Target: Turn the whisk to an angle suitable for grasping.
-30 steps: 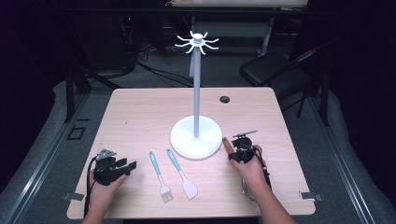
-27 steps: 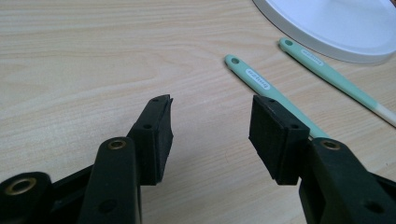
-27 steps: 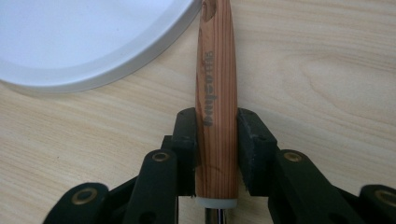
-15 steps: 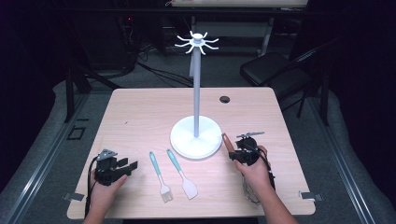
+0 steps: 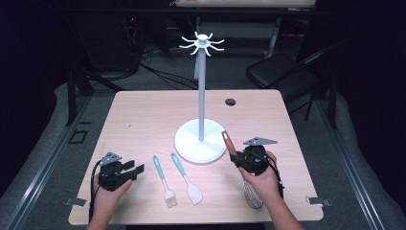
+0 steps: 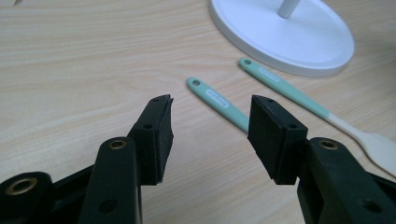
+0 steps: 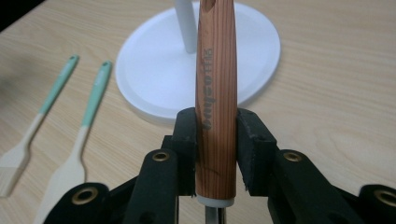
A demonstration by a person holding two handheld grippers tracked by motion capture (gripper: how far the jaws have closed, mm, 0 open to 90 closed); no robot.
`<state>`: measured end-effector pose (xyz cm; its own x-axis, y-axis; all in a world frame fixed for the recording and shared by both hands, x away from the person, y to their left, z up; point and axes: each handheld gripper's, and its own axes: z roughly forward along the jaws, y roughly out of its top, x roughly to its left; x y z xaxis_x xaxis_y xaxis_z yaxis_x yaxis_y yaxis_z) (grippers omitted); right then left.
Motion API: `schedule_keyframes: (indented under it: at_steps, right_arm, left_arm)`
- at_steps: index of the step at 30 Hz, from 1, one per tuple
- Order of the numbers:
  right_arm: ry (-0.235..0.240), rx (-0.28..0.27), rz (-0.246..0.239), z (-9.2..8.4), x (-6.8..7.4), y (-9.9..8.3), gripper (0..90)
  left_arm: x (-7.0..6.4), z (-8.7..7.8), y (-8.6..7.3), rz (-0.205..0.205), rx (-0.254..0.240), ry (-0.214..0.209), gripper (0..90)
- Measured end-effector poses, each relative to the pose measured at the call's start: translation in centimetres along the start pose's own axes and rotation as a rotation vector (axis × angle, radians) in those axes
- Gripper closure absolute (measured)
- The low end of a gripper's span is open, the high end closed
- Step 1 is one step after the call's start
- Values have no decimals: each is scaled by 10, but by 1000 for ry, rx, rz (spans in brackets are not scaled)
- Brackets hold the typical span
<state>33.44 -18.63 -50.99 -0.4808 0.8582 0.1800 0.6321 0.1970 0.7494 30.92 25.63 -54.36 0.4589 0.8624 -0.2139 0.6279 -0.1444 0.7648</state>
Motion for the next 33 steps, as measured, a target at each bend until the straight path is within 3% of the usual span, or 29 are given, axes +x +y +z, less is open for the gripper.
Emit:
schedule_keyframes:
  at_steps: [6,13,15,23,27,29,33]
  right_arm:
    - [40,-87,-18,-10,7,-3,707]
    - [62,-127,-72,-12,12,-7,706]
    - [74,-148,-98,-12,18,-7,706]
    - [117,-140,-144,-7,29,-6,706]
    - [134,-152,-173,-6,35,-6,706]
    - [144,-160,-194,-6,38,-7,706]
    - [155,-172,-209,-7,41,-8,706]
  left_arm:
    - [-11,1,2,35,-18,-24,502]
    - [-25,-3,10,47,-57,-49,490]
    - [-35,-2,15,38,-73,-94,491]
    - [-82,18,43,111,-81,-243,498]
    - [-104,34,57,126,-71,-306,480]
    - [-113,39,65,149,-71,-312,480]
    - [-126,48,77,137,-86,-365,506]
